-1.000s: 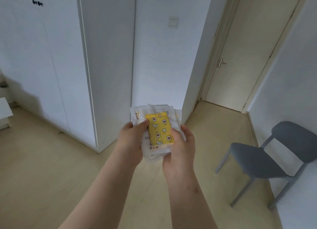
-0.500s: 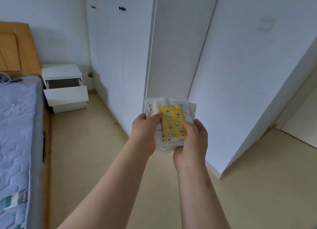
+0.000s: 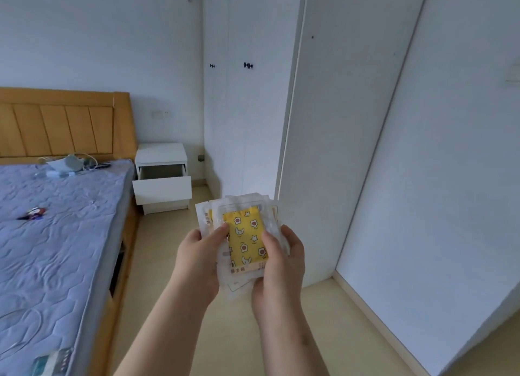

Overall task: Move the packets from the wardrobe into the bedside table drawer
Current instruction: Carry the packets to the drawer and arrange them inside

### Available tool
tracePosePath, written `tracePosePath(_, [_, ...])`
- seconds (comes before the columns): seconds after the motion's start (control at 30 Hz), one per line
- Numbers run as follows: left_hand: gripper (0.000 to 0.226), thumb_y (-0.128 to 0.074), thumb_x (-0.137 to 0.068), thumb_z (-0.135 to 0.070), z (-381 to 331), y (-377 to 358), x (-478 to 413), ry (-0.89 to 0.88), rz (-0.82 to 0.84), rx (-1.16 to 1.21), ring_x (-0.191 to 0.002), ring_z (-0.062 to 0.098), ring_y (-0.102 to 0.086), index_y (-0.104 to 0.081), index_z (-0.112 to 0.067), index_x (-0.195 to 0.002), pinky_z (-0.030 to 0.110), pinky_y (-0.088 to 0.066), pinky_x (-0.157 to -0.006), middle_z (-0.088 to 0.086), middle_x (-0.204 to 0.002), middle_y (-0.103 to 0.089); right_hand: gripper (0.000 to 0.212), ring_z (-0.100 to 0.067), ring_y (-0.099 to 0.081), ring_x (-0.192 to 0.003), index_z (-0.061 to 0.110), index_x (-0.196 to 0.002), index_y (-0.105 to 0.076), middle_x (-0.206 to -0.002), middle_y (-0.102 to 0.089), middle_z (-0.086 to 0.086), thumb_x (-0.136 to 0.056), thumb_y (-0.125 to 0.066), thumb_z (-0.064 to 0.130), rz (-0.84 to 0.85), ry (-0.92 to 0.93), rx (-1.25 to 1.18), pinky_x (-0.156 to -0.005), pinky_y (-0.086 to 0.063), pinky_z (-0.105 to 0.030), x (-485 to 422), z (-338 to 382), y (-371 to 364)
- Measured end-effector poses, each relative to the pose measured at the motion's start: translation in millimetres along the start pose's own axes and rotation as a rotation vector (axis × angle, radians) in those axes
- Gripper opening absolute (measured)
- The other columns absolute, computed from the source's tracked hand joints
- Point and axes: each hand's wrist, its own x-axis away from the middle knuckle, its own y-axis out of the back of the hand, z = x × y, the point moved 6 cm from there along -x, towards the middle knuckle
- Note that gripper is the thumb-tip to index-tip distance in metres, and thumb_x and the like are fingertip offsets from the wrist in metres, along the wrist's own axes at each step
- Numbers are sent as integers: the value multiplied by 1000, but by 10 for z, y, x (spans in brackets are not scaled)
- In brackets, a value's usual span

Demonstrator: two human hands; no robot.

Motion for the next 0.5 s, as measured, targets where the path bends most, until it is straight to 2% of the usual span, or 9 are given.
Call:
tracePosePath(0.17, [10, -60, -90, -12, -120, 470, -595, 1, -111, 31, -82, 33, -70, -59, -8, -99, 51, -56, -74, 15, -94, -71, 28, -30, -69, -85, 21, -107, -56, -96, -69, -10, -86, -63, 4, 47, -78, 84, -65, -57, -39, -432, -574, -403])
tracePosePath(0.27, [12, -60, -91, -11, -258, 794, -1108, -3, -150, 66, -84, 34, -69, -59, -7, -102, 53, -55, -74, 15, -95, -71, 28, -29, -69, -78, 18, -107, -56, -92, -69, -11, -86, -63, 2, 78, -126, 97, -61, -57, -36, -777, -989, -782])
tracePosePath(0.4, [10, -58, -91, -11, -585, 1216, -1909, -10, -197, 90, -83, 33, -69, -58, -7, -101, 49, -55, -68, 16, -95, -70, 27, -25, -68, -73, 19, -106, -56, -91, -68, -9, -86, -63, 2, 96, -154, 135, -56, -55, -33, -1324, -1546, -1430])
tracePosePath(0.5, [6, -59, -91, -11, -944, 1535, -2502, -20, -248, 74, -84, 34, -68, -58, -9, -97, 52, -55, -71, 16, -96, -69, 27, -28, -70, -77, 21, -106, -55, -93, -69, -11, -86, -64, 4, 124, -202, 135, -62, -58, -39, -1719, -1999, -1976])
